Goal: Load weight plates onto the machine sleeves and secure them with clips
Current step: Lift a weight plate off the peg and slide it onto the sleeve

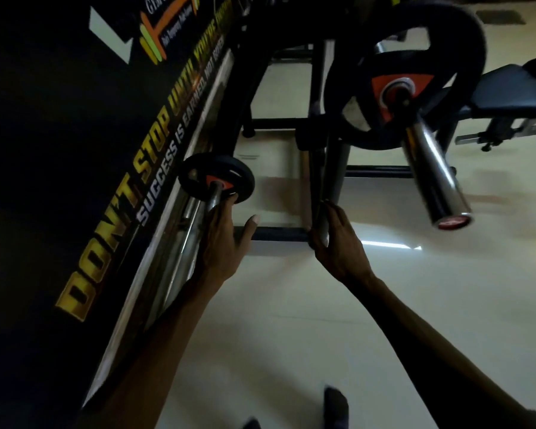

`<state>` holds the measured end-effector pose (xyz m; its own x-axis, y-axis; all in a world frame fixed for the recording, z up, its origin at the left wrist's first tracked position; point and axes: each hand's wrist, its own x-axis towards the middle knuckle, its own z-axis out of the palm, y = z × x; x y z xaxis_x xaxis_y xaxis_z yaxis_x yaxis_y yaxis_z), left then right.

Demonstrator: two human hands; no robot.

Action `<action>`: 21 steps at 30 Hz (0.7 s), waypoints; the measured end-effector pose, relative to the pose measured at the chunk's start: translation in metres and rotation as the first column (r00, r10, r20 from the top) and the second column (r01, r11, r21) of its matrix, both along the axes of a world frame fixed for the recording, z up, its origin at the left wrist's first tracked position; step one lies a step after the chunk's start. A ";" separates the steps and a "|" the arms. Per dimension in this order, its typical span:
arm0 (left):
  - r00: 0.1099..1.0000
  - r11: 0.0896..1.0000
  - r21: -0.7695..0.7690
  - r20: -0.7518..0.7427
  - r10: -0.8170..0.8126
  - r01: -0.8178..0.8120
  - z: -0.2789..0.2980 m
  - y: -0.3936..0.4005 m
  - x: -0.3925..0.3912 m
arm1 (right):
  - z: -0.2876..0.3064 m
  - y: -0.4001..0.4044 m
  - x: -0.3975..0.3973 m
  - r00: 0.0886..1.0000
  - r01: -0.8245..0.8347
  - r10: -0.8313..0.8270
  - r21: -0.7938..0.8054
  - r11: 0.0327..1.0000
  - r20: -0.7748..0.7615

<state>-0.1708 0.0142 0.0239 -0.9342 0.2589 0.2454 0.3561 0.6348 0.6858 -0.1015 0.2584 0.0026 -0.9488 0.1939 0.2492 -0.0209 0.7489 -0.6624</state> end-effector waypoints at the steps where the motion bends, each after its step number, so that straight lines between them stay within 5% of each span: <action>1: 1.000 1.000 -0.008 0.010 0.003 -0.003 -0.001 -0.018 -0.002 | -0.001 -0.020 -0.005 1.000 -0.009 0.009 0.006 1.000 0.010; 10: 0.990 0.999 -0.026 0.135 0.044 -0.041 -0.017 -0.114 -0.058 | -0.021 -0.137 -0.080 0.998 -0.055 0.054 0.021 0.998 0.028; 21: 0.962 0.999 -0.042 0.268 0.041 -0.031 -0.079 -0.145 -0.241 | -0.069 -0.160 -0.259 0.988 -0.103 0.111 -0.077 0.992 0.104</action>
<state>-0.4116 -0.1310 -0.0551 -0.9732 0.2284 -0.0254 0.1383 0.6703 0.7291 -0.3601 0.0983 -0.0667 -0.9857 0.1030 0.1331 -0.0239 0.6969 -0.7167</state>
